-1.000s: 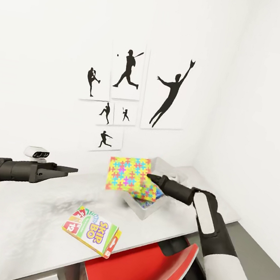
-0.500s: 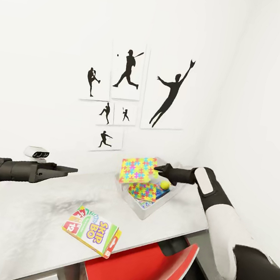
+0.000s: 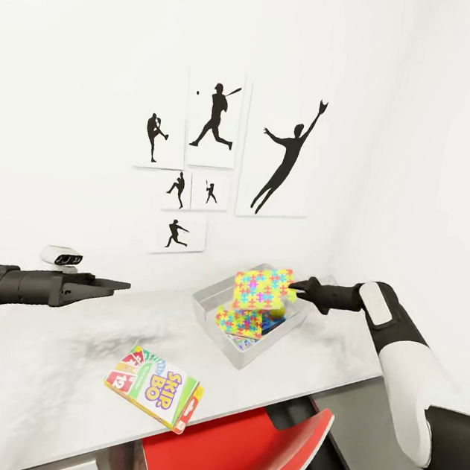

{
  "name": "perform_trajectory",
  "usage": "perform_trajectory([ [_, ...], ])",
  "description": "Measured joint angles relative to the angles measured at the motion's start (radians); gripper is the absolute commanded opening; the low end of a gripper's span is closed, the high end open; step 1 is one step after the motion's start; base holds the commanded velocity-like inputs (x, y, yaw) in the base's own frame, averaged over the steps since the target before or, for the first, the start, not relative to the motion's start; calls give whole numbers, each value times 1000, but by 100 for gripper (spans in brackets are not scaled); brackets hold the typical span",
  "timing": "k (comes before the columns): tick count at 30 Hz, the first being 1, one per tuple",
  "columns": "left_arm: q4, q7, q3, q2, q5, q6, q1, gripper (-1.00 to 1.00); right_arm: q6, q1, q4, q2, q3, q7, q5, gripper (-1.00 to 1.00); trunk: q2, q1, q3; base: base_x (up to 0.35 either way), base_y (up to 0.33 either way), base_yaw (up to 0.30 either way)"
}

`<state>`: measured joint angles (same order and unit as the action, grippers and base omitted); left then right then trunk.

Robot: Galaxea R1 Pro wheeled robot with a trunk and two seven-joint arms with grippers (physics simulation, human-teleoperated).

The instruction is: Put all the toys in the child's room - the three board games (two on the bed and one on the table), the two jigsaw puzzles on the table, and the tennis ball on the table - inside the toy box on the table in the child's room.

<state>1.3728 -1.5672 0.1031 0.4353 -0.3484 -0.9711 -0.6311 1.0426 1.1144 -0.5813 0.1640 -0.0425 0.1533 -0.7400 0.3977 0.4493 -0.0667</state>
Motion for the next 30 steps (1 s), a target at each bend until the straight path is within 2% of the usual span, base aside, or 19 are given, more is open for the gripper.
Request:
perform_trajectory([
  [13,-1,0,1,0,2,1,0,100,0,-4,-8,5,6,0,3,-100,0,0,0,0,0,0],
  [20,-2,0,3,1,0,0,0,100,0,-5,-9,-1,5,-1,2,-100,0,0,-9,0,0,0],
  [30,-2,0,43,6,-4,-14,0,100,0,-5,-9,-3,4,-2,3,-100,0,0,-25,0,0,0],
])
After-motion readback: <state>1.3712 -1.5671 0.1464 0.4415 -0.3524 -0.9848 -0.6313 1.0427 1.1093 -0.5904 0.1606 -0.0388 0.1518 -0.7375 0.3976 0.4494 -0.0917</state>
